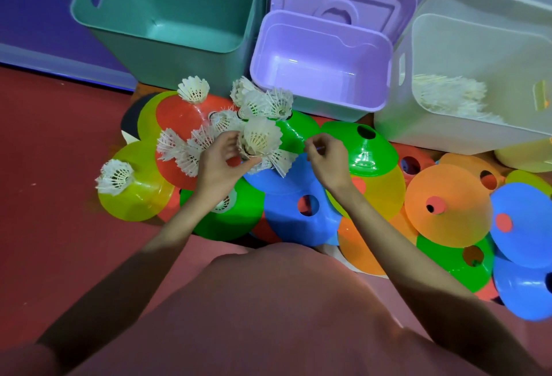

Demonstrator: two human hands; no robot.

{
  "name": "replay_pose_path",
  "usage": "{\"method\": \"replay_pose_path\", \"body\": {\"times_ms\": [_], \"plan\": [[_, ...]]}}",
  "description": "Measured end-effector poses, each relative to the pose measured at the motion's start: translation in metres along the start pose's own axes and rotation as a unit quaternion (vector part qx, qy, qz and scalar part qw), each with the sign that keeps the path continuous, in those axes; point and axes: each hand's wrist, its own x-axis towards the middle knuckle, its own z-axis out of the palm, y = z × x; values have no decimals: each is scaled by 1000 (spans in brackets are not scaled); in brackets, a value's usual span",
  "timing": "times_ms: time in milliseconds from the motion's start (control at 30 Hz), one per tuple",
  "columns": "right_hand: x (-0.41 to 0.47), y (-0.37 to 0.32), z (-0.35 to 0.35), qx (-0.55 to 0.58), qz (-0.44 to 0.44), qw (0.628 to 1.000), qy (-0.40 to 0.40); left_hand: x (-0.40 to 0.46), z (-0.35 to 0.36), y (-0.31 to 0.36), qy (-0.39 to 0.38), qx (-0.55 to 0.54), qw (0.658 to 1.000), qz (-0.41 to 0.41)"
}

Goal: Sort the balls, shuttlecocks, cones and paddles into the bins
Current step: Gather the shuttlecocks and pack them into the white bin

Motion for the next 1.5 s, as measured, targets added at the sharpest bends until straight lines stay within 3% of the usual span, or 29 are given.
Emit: {"method": "replay_pose_path", "body": {"times_ms": [167,400,600,767,867,933,1033,1167,1400,1500], "plan": [[-1,14,25,-164,75,975,-131,-9,-6,-10,30,2,999,-21],[0,8,51,13,188,981,-51,-17,-8,-16,25,15,999,-16],[-14,3,21,94,86,990,58,-15,-14,-15,33,42,998,-15],[-40,-25,-20,69,-145,974,161,-10,-13,-13,19,57,998,-10],[-41,-41,-28,-29,-303,944,131,-8,-9,-7,9,56,998,3],[-37,-44,-25,-98,-356,926,82,-7,-7,-2,9,57,998,14],[-32,-43,-13,-132,-376,917,25,-6,-5,2,13,47,998,31],[-29,-45,-3,-94,-367,925,-35,-7,-11,-2,25,56,998,33],[-17,-40,10,-29,-289,957,25,-12,-28,-13,108,-1,994,-4],[2,-29,24,-85,-213,973,-23,-13,-35,-15,136,-21,990,-10]]}}
